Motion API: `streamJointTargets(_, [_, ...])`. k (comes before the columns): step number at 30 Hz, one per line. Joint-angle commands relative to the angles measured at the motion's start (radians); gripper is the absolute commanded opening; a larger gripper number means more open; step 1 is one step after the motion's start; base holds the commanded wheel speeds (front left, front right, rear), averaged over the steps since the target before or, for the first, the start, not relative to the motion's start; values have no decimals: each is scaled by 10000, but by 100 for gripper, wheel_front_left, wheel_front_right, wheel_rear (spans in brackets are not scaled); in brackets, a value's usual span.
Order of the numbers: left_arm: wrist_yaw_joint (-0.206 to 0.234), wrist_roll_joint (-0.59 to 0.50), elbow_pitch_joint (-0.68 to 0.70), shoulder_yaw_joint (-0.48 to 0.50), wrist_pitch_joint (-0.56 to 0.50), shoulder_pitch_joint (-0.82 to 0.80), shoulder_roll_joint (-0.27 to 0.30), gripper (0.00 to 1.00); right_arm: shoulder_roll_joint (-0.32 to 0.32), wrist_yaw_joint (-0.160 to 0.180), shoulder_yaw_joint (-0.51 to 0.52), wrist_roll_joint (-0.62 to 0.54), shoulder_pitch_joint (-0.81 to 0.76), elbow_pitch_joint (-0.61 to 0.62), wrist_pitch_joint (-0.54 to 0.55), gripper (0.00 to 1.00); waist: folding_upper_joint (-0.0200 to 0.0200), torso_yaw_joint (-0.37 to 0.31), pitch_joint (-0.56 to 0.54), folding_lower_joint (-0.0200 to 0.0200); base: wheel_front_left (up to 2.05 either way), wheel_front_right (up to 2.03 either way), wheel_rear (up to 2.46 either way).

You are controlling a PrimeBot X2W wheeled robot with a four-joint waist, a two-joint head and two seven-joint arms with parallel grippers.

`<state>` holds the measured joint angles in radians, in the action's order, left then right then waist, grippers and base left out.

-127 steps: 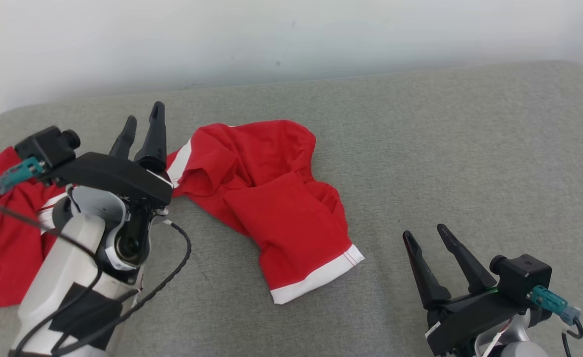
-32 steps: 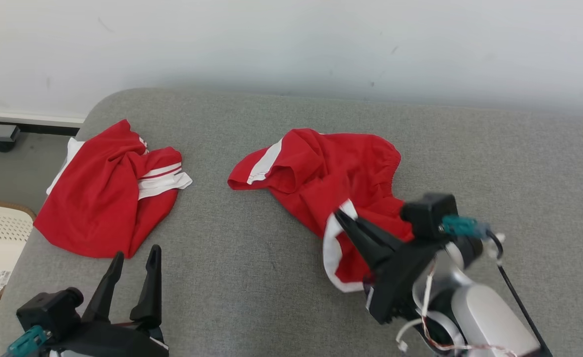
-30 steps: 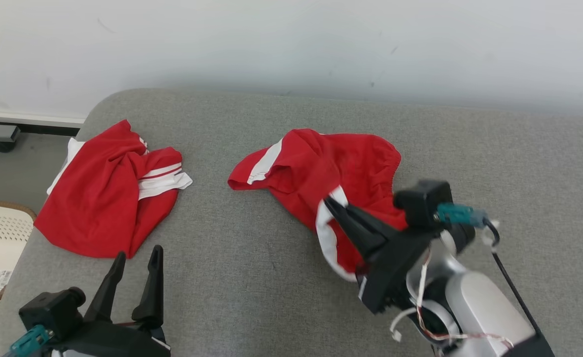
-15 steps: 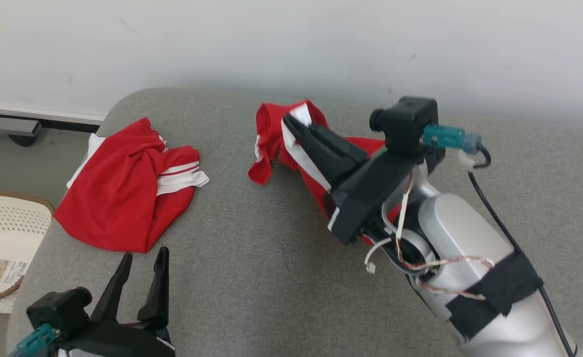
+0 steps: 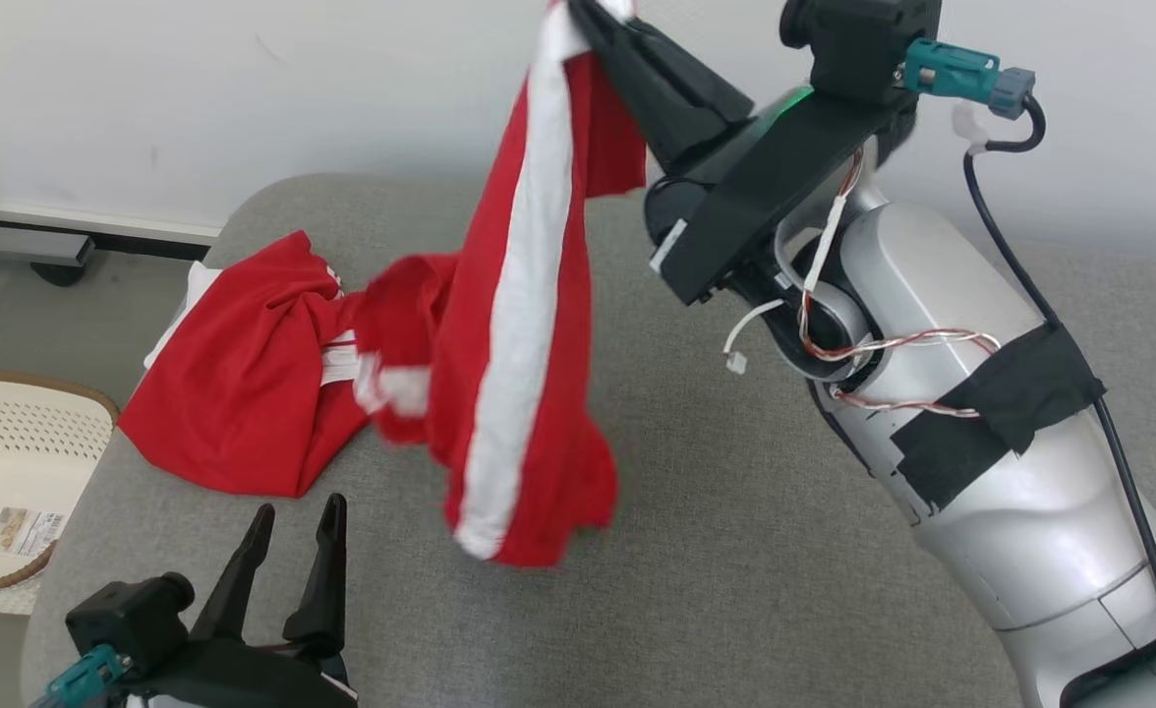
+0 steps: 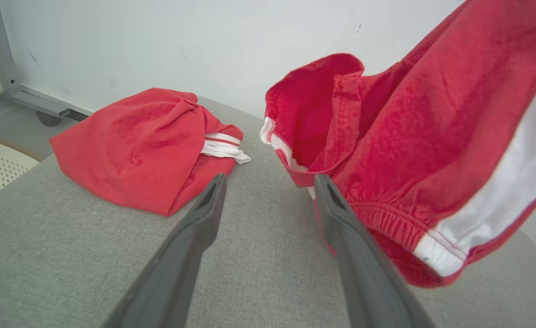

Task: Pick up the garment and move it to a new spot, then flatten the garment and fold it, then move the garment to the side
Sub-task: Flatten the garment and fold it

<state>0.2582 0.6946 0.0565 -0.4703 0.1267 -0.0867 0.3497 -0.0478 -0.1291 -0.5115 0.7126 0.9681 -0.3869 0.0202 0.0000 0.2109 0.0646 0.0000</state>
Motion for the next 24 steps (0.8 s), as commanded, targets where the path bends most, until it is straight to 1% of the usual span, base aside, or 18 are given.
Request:
streamJointTargets(1, [41,-18,25,42,40,-11,41,100,-51,-31,237,-284,-69,-484,-51,0,0,-53,63,0,0,0,0])
streamJointTargets(6, [47,3,55,103,72,-62,95,100,-48,-31,1081,-1110,-544,-1811,-116,0,0,-269,225,0,0,0,0])
streamJointTargets(10, [53,-21,73,106,88,-145,120,100,-48,-31,1971,-1904,-1000,-2569,-152,0,0,-497,328,0,0,0,0])
streamJointTargets(11, [53,-21,73,106,88,-145,120,100,-48,-31,1971,-1904,-1000,-2569,-152,0,0,-497,328,0,0,0,0])
streamJointTargets(16, [46,-40,91,81,71,-230,150,100,-47,-31,3027,-2777,-1587,-3064,-117,0,0,-725,411,0,0,0,0])
streamJointTargets(24, [22,-56,95,11,12,-328,175,100,-47,-31,4745,-3891,-2735,-3186,-101,0,0,-921,479,0,0,0,0])
